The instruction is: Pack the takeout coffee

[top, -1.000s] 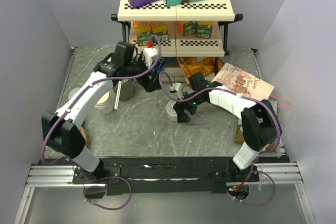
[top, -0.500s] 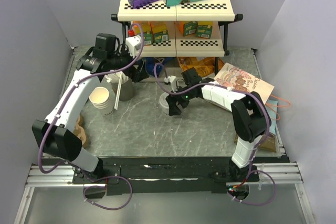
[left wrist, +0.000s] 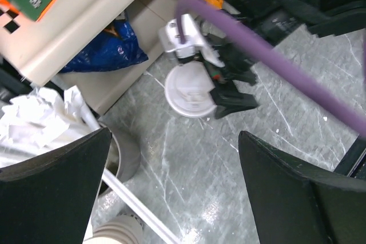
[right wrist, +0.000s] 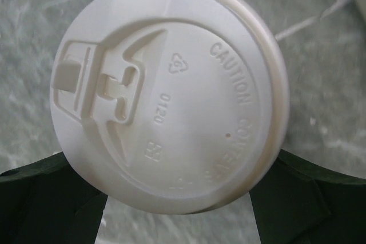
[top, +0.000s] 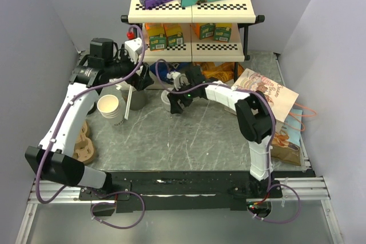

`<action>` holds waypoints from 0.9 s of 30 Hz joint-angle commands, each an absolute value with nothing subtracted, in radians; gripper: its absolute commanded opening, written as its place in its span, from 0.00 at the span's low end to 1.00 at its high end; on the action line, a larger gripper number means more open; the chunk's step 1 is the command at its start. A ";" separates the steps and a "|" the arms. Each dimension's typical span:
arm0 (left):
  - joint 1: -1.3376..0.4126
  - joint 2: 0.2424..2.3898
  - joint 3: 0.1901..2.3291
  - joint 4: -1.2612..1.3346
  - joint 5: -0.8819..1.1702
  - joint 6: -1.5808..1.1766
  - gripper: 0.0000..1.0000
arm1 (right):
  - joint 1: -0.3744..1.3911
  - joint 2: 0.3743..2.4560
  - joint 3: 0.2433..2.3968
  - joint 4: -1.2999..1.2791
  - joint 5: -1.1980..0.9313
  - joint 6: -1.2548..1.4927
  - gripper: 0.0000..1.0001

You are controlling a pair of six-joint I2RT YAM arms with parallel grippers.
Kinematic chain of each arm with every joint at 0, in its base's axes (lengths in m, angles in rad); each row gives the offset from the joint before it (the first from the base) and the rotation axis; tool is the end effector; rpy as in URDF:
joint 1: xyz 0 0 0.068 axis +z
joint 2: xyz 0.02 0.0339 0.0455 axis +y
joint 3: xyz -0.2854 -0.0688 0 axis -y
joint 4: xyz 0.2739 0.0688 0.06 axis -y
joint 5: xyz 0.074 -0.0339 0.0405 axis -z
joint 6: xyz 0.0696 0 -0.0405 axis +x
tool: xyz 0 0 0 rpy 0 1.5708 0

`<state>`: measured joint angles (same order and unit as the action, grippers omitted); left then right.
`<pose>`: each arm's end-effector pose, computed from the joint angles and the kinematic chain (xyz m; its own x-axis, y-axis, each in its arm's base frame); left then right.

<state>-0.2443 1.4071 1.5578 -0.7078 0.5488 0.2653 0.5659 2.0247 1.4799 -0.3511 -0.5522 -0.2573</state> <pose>0.3294 -0.1195 0.4250 -0.3283 0.3124 -0.8914 0.7483 0.6620 -0.0436 0.3972 0.2956 0.1753 -0.4508 -0.5430 -0.7085 -0.8767 0.4185 0.2371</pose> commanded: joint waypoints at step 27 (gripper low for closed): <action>-0.227 1.321 1.474 -0.621 0.641 0.233 0.99 | 0.589 1.754 1.322 -0.459 -0.457 -0.248 1.00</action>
